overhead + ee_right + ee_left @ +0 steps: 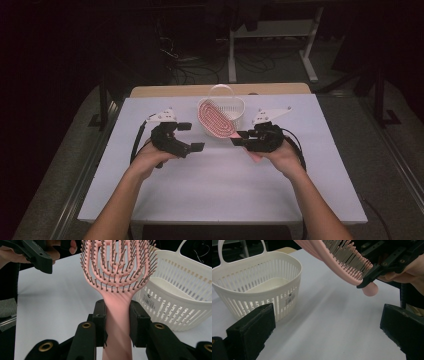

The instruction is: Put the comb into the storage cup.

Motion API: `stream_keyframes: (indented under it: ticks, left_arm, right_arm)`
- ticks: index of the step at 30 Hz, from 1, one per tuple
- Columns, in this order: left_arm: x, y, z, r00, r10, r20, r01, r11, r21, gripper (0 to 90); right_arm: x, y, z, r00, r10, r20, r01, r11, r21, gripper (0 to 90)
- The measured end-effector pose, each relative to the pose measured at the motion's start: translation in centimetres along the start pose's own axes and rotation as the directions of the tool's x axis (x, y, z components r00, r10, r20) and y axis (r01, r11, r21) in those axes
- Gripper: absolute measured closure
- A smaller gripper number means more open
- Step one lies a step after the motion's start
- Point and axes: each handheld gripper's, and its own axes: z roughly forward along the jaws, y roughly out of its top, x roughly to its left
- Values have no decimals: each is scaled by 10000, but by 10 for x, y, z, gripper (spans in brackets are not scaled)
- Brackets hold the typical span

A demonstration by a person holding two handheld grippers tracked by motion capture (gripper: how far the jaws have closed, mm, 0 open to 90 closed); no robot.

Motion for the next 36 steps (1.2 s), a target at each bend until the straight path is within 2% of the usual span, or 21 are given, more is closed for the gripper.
stream_keyframes:
  ticks: [9,36]
  left_arm:
    - [-2,2,1,9996,-215,-158,212,9996,-171,2]
    - [-8,4,15,9975,-467,-536,442,9979,-472,1]
  right_arm:
    - [4,-1,9,9999,-105,-75,106,9999,99,688]
    - [16,-2,27,9988,-329,-367,344,9986,400,688]
